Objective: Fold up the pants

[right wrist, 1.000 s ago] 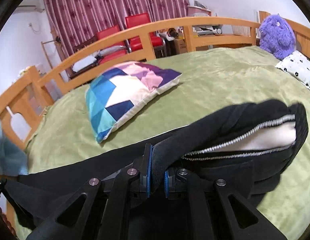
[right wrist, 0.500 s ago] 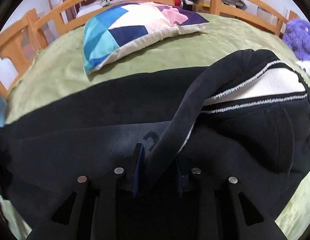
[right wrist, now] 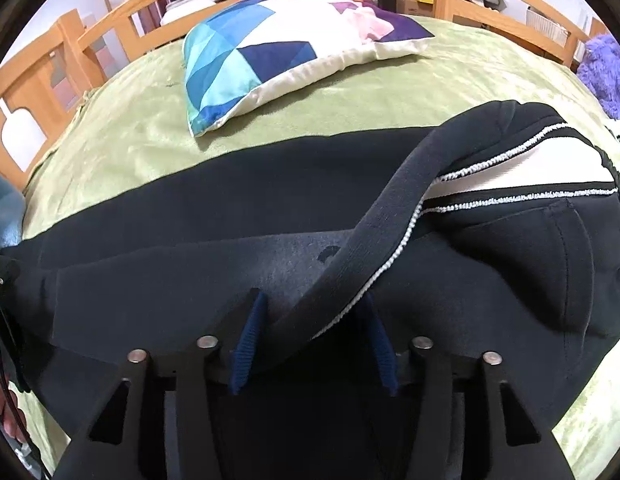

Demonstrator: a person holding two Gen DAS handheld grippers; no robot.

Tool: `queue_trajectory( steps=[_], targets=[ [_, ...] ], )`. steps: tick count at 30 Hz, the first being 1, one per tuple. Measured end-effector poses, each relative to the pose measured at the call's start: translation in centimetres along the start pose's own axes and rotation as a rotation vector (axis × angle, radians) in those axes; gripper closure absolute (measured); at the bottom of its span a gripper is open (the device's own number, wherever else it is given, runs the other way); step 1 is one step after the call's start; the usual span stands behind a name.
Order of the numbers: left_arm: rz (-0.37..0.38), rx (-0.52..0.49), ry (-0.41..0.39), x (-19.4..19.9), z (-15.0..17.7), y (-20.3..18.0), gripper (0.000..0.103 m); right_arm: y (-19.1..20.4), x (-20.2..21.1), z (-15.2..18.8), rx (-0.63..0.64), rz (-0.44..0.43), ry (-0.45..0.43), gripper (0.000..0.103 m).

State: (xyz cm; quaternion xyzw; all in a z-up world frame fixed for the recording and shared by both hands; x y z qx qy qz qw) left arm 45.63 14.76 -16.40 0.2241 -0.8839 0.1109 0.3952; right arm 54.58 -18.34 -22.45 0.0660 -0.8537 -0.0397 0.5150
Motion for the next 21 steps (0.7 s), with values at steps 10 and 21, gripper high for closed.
queue_trajectory(
  steps=[10,21],
  targets=[
    [0.011,-0.006,-0.010,0.5,-0.1,0.0,0.033,1.1,0.2,0.0,0.046,0.034,-0.016,0.044],
    [0.083,0.028,0.008,0.9,-0.8,1.2,0.030,0.3,1.4,-0.4,-0.001,-0.106,-0.099,0.049]
  ],
)
Point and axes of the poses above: each gripper's, at about its wrist camera, not at the fingertips, and x roughly against the way its jaws point, y to its left, z to its underside, the point moved 1 cm from there along -x, roughly the way its jaws point, and after that the axes turned 5 degrees about -z, right-handed, at the moved point
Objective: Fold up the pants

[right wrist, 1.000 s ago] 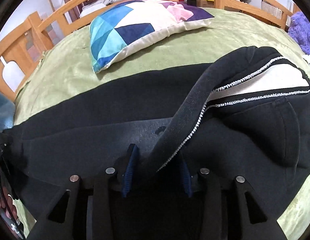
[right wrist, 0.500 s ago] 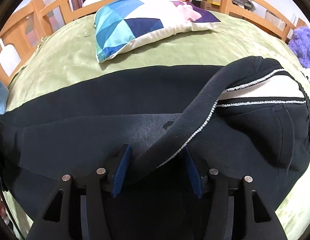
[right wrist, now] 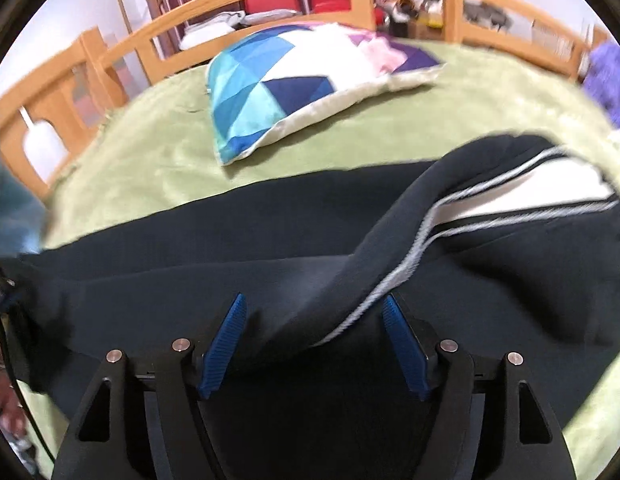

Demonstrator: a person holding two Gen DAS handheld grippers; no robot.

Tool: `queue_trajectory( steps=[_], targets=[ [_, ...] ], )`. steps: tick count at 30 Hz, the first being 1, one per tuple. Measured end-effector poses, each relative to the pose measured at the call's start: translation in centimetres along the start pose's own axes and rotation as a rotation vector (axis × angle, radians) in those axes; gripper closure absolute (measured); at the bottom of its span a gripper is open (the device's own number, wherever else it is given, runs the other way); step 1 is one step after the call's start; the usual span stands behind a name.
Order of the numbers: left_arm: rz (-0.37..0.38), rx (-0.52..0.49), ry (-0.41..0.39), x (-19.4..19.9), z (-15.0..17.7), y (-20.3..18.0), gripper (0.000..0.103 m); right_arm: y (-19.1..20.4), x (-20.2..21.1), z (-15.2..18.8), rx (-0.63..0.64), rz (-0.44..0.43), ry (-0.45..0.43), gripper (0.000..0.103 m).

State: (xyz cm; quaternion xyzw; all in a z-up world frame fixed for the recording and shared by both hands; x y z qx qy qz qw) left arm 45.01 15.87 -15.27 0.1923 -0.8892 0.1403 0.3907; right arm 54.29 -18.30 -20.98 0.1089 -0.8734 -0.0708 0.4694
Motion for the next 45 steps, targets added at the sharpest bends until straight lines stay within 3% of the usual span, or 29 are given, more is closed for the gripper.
queue_trajectory(
  steps=[1,2,3,4,6,7,8,9,10,11,14,17,22,25,32,35,41,45],
  targets=[
    [0.006,0.005,-0.002,0.0,0.0,0.1,0.030,0.0,-0.5,0.1,-0.011,-0.010,-0.001,0.056],
    [0.014,0.010,0.000,0.0,-0.1,0.3,0.030,0.0,-1.1,0.3,-0.015,-0.008,-0.006,0.074],
    [0.020,0.015,0.005,0.0,-0.1,0.4,0.030,0.1,-1.7,0.5,-0.015,-0.001,-0.008,0.083],
    [0.028,0.021,0.009,0.0,-0.2,0.6,0.030,0.2,-2.1,0.6,-0.022,0.003,-0.011,0.085],
    [0.048,0.037,0.012,0.2,-0.4,1.1,0.030,-0.1,-1.2,0.5,-0.062,-0.049,-0.100,0.086],
    [0.061,0.047,0.013,0.3,-0.5,1.4,0.030,-0.3,-0.5,0.3,-0.083,-0.076,-0.127,0.084],
    [0.070,0.055,0.017,0.3,-0.6,1.6,0.030,-0.7,0.1,0.1,-0.102,-0.102,-0.144,0.074],
    [0.073,0.059,0.023,0.4,-0.6,1.7,0.030,-1.0,0.4,0.0,-0.118,-0.116,-0.152,0.048],
    [0.076,0.063,0.030,0.4,-0.7,1.7,0.030,-1.4,0.7,-0.1,-0.131,-0.109,-0.148,0.035],
    [0.082,0.065,0.037,0.5,-0.7,1.8,0.030,-1.6,0.8,-0.1,-0.130,-0.094,-0.139,0.027],
    [0.097,0.066,0.038,1.1,-0.8,1.8,0.030,-2.1,2.0,0.4,-0.127,-0.052,-0.125,0.029],
    [0.094,0.044,0.019,2.3,-0.5,1.2,0.030,-3.1,4.7,2.0,-0.155,-0.067,-0.144,0.029],
    [0.036,-0.007,0.014,4.4,1.5,0.2,0.029,-5.6,9.4,5.1,-0.146,0.007,-0.131,0.030],
    [0.061,-0.024,0.052,5.8,3.5,0.2,0.029,-6.9,12.0,7.4,-0.143,-0.013,-0.135,0.030],
    [0.009,-0.090,0.106,8.4,10.1,2.7,0.030,-8.7,14.3,13.4,-0.139,0.014,-0.101,0.033],
    [0.037,-0.063,0.159,8.2,11.9,3.7,0.030,-9.3,14.7,14.7,-0.167,0.024,-0.100,0.043],
    [0.145,0.013,0.220,6.4,14.1,5.5,0.030,-9.7,13.7,14.9,-0.168,0.048,-0.085,0.041],
    [0.218,0.084,0.254,4.5,14.4,6.9,0.030,-10.7,11.2,13.8,-0.206,-0.033,-0.034,0.035]
  ],
)
Point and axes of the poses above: each gripper's, at about its wrist camera, not at the fingertips, and x roughly against the way its jaws point, y to its left, z to its underside, the point moved 1 cm from there along -x, roughly the way its jaws point, and after that the axes turned 5 degrees about -z, right-handed, at the moved point
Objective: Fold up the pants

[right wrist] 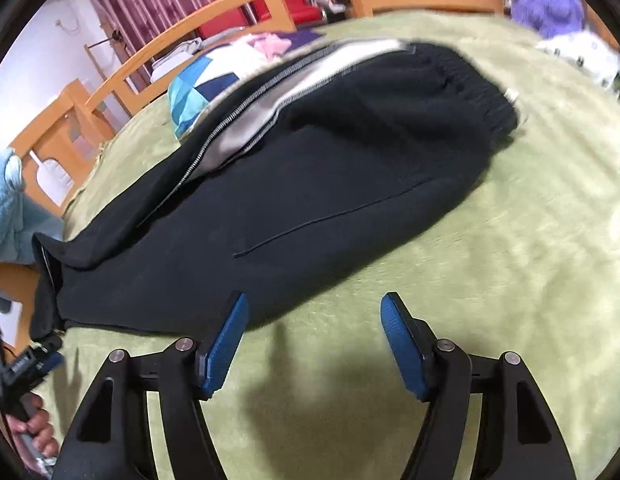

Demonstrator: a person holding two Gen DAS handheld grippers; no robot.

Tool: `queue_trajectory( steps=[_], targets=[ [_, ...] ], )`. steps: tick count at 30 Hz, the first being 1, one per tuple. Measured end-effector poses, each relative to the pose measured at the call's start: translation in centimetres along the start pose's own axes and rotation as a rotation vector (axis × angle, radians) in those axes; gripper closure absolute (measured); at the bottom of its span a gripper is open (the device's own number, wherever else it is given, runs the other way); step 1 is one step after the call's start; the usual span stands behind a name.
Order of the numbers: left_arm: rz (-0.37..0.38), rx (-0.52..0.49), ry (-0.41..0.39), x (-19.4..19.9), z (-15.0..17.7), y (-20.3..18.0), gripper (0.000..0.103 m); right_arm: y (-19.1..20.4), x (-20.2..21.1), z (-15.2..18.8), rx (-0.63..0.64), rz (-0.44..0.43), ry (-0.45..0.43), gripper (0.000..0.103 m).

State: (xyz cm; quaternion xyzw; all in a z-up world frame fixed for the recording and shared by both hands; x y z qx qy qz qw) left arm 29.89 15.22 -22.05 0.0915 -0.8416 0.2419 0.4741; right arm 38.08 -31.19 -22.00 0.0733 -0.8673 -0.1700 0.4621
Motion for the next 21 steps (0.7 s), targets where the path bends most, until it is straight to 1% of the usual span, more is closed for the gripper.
queue_trajectory(
  steps=[3,6,7,9,13,15,16,17,18,19,20,21],
  targets=[
    [0.073,0.063,-0.026,-0.8,-0.6,1.0,0.030,-1.6,-1.3,-0.2,-0.081,-0.050,-0.007,0.034],
    [0.117,0.088,-0.043,-2.1,-1.5,0.8,0.030,-3.2,-2.7,-0.4,-0.160,-0.106,-0.018,0.033],
    [0.122,0.091,-0.049,-2.5,-1.8,0.6,0.030,-3.4,-2.8,-0.5,-0.174,-0.118,-0.030,0.032],
    [0.126,0.111,-0.068,-3.2,-2.6,0.1,0.029,-3.9,-3.2,-1.2,-0.205,-0.156,-0.065,0.025],
    [0.115,0.185,-0.097,-4.2,-4.3,-0.6,0.028,-4.0,-4.7,-3.0,-0.258,-0.183,-0.096,0.021],
    [0.129,0.235,-0.091,-4.8,-5.2,-0.6,0.033,-3.7,-5.9,-4.4,-0.278,-0.180,-0.103,0.021],
    [0.126,0.267,-0.088,-5.0,-5.4,-0.3,0.047,-3.5,-6.4,-5.0,-0.285,-0.177,-0.117,0.023],
    [0.114,0.298,-0.082,-5.1,-5.5,0.2,0.065,-3.3,-6.8,-5.5,-0.288,-0.174,-0.121,0.040],
    [0.112,0.306,-0.077,-5.3,-5.6,0.5,0.076,-3.0,-7.3,-6.0,-0.288,-0.146,-0.118,0.062],
    [0.130,0.301,-0.067,-5.3,-5.6,0.8,0.090,-2.9,-7.7,-6.1,-0.290,-0.126,-0.114,0.078],
    [0.153,0.294,-0.061,-5.2,-5.4,1.1,0.093,-3.1,-7.8,-6.3,-0.302,-0.096,-0.118,0.089],
    [0.161,0.297,-0.063,-4.9,-5.1,1.1,0.094,-3.4,-7.3,-6.2,-0.329,-0.132,-0.134,0.092]
  ],
)
Point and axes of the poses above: each gripper's, at about its wrist camera, not at the fingertips, and x roughly against the way its jaws point, y to its left, z to its underside, the point moved 1 cm from there along -x, roughly the way its jaws point, and after that the axes turned 5 degrees about -z, right-handed, at the moved point
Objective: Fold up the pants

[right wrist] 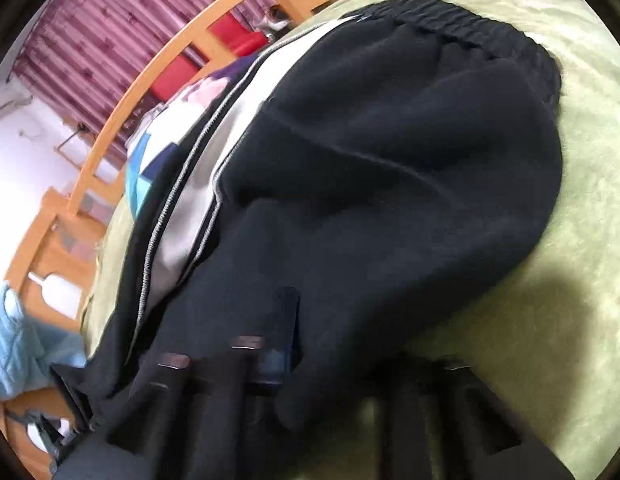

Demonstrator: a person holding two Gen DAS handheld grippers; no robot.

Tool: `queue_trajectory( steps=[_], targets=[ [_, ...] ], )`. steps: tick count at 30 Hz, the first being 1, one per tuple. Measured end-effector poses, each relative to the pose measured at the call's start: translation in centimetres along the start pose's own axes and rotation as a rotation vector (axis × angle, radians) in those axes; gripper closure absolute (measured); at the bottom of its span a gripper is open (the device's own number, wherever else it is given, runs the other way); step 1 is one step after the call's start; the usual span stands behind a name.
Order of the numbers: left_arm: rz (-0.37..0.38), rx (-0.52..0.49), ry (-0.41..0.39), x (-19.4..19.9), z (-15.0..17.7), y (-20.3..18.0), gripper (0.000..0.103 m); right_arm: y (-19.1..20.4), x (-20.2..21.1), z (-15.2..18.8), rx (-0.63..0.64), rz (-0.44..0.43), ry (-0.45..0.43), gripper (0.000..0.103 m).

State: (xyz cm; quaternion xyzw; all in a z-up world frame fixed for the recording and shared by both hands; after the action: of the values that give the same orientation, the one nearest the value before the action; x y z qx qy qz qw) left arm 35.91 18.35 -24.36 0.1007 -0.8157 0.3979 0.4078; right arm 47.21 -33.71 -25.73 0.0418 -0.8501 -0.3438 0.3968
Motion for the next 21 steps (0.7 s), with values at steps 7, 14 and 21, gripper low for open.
queue_trajectory(
  steps=[7,14,21],
  targets=[
    [-0.036,-0.122,-0.028,5.6,4.6,-0.7,0.095,0.6,7.4,2.1,0.028,-0.027,-0.088,0.096],
    [-0.040,-0.184,0.040,12.4,13.3,1.3,0.095,-3.0,17.8,6.6,0.068,0.018,-0.065,0.096],
    [0.001,-0.274,0.097,18.3,22.4,2.0,0.093,-8.6,30.1,11.5,0.072,0.114,-0.078,0.095]
  ],
)
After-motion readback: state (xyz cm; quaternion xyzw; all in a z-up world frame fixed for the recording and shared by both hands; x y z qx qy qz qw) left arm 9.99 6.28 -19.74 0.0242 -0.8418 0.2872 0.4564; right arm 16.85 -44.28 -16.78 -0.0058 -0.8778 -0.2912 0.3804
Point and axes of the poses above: each gripper's, at about its wrist camera, not at the fingertips, and x roughly against the way its jaws point, y to its left, z to its underside, the point moved 1 cm from there along -x, roughly the way its jaws point, and after that the axes turned 5 degrees about -z, right-handed, at the moved point
